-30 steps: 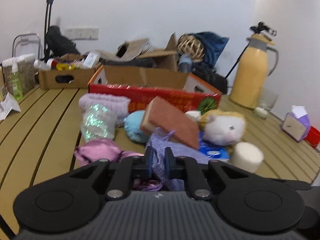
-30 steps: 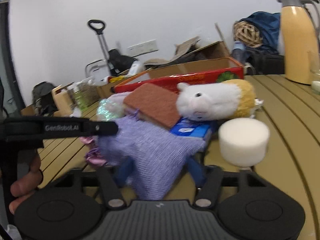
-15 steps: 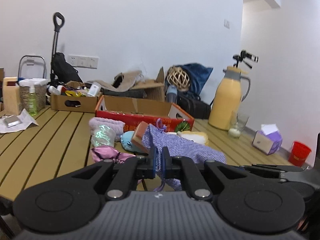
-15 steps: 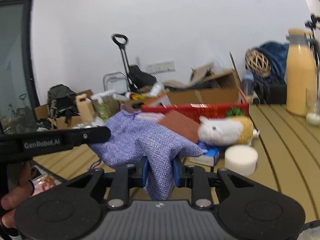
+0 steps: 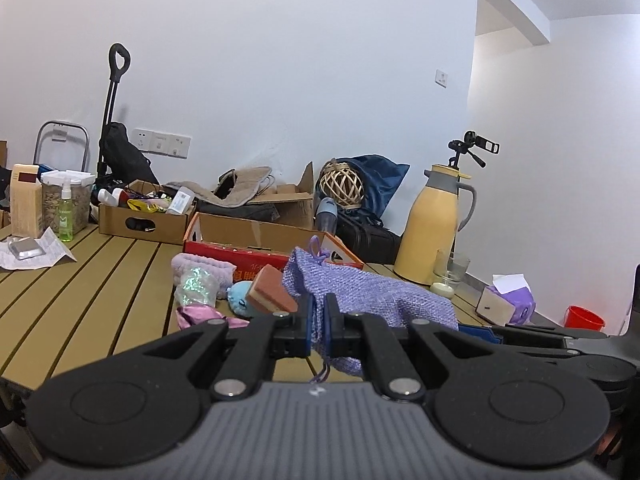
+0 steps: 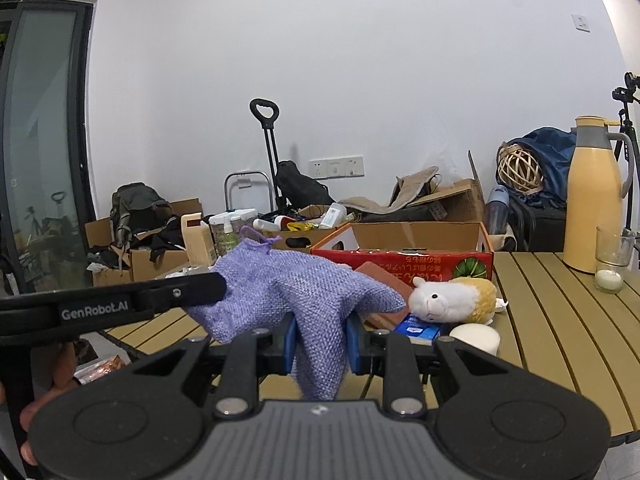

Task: Organize soft objects
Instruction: 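Carry the lavender bag into the cardboard box and open the right tool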

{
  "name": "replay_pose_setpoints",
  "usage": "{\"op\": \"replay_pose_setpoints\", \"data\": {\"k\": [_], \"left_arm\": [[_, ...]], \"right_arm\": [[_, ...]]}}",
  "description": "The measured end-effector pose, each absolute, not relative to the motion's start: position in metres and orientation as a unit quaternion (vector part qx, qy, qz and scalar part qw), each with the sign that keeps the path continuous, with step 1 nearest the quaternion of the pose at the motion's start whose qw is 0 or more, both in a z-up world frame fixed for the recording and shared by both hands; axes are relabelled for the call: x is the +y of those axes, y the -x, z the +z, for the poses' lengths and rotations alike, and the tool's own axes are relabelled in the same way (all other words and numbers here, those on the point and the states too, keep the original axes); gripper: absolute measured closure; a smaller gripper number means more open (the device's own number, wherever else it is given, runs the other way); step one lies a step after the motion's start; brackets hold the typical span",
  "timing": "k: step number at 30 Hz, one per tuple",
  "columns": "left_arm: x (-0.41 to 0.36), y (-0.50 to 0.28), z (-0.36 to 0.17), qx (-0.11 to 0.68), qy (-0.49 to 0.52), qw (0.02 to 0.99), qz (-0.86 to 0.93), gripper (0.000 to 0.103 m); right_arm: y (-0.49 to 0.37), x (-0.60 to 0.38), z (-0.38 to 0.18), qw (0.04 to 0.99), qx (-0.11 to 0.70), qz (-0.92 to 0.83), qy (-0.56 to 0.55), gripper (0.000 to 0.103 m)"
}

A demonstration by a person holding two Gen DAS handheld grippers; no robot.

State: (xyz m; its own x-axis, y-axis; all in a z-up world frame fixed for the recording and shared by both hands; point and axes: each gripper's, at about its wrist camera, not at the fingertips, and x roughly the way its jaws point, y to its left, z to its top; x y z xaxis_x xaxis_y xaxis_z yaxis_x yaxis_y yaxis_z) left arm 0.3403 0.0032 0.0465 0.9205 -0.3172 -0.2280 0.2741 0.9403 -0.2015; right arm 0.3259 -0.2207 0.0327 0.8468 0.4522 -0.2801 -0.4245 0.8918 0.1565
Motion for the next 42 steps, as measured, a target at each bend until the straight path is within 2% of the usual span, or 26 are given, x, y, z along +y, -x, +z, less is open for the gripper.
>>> {"op": "replay_pose_setpoints", "data": {"k": [7, 13, 21, 24, 28, 31, 32, 33, 35, 38, 42], "left_arm": [[0.008, -0.392, 0.054, 0.132, 0.093, 0.973, -0.162, 0.097], [0.024, -0.480, 0.074, 0.150, 0.147, 0.959, -0.191, 0.097], [0.033, -0.646, 0.094, 0.212, 0.170, 0.945, -0.183, 0.097], [0.042, -0.714, 0.087, 0.245, 0.175, 0.940, -0.161, 0.097], [0.053, -0.798, 0.061, 0.291, 0.149, 0.939, -0.105, 0.097], [0.058, -0.839, 0.041, 0.313, 0.117, 0.940, -0.077, 0.093], [0.058, -0.849, 0.035, 0.318, 0.099, 0.941, -0.060, 0.085], [0.059, -0.856, 0.030, 0.326, 0.083, 0.941, -0.046, 0.072], [0.062, -0.861, 0.025, 0.329, 0.075, 0.941, -0.026, 0.059], [0.068, -0.855, 0.027, 0.322, 0.076, 0.943, -0.046, 0.055], [0.066, -0.839, 0.040, 0.316, 0.066, 0.945, -0.047, 0.054]], "right_arm": [[-0.370, -0.225, 0.038, 0.959, 0.156, 0.232, -0.044, 0.079], [-0.446, -0.228, 0.056, 0.954, 0.166, 0.246, -0.043, 0.079], [-0.606, -0.226, 0.092, 0.940, 0.207, 0.267, -0.039, 0.079], [-0.684, -0.212, 0.099, 0.932, 0.244, 0.267, -0.034, 0.079], [-0.786, -0.174, 0.078, 0.917, 0.302, 0.259, -0.009, 0.079], [-0.846, -0.152, 0.050, 0.904, 0.345, 0.253, -0.016, 0.079], [-0.864, -0.143, 0.038, 0.898, 0.361, 0.250, -0.016, 0.079], [-0.875, -0.136, 0.028, 0.897, 0.369, 0.244, -0.009, 0.079], [-0.891, -0.118, 0.009, 0.894, 0.386, 0.228, 0.025, 0.078], [-0.905, -0.108, -0.010, 0.886, 0.414, 0.210, 0.026, 0.071], [-0.902, -0.114, -0.008, 0.884, 0.414, 0.216, 0.000, 0.060]]}}
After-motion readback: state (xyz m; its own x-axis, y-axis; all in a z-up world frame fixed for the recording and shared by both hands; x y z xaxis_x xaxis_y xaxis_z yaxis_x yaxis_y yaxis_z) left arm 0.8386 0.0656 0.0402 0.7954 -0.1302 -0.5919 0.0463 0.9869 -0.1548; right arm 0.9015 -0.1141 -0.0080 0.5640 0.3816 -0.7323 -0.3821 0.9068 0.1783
